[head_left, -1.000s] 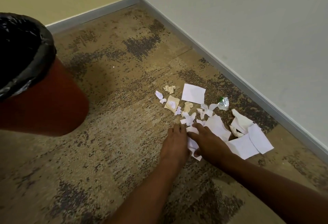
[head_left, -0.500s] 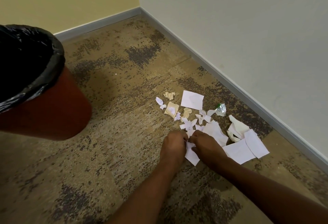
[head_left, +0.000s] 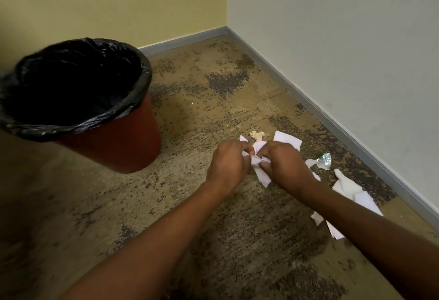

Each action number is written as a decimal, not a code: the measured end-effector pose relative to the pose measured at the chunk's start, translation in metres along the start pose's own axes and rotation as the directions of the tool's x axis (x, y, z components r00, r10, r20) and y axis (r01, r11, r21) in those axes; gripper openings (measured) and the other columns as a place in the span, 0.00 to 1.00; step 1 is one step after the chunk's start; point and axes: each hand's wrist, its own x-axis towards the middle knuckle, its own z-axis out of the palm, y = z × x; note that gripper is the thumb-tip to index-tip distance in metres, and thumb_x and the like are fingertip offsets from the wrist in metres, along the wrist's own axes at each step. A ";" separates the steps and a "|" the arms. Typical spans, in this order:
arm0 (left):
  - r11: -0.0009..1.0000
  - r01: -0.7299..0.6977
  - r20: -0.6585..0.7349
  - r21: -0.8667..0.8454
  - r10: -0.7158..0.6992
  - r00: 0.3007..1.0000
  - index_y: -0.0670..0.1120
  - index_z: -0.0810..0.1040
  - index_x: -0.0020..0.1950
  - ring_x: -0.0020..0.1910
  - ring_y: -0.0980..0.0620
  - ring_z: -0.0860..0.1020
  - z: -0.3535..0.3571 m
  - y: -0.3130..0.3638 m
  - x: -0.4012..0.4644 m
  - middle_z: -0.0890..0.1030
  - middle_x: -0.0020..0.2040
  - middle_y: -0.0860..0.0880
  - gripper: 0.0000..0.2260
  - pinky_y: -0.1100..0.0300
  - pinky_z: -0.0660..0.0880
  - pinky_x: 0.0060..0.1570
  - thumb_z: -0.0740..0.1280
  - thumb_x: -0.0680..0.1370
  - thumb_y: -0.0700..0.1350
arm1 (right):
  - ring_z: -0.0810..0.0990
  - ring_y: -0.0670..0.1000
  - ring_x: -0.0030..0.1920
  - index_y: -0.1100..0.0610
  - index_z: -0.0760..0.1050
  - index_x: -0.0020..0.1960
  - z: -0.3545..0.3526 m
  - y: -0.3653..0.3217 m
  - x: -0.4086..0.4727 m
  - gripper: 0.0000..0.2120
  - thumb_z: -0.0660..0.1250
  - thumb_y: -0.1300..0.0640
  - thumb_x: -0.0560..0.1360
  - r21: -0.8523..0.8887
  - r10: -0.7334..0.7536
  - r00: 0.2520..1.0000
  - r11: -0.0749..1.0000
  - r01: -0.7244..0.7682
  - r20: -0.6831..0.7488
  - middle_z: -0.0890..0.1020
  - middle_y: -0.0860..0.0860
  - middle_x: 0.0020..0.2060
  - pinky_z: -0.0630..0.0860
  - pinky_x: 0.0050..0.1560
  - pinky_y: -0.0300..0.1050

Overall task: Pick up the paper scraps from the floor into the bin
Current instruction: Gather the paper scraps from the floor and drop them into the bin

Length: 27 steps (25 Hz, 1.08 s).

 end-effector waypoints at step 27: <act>0.964 0.231 -0.733 -0.128 -0.249 0.633 0.48 0.78 0.65 0.49 0.50 0.80 -0.263 -0.112 -0.023 0.81 0.51 0.48 0.23 0.54 0.77 0.51 0.70 0.70 0.37 | 0.78 0.59 0.56 0.58 0.79 0.57 0.008 -0.296 0.152 0.19 0.76 0.55 0.69 0.014 -0.477 0.870 0.876 0.482 -0.123 0.79 0.57 0.55 0.72 0.51 0.47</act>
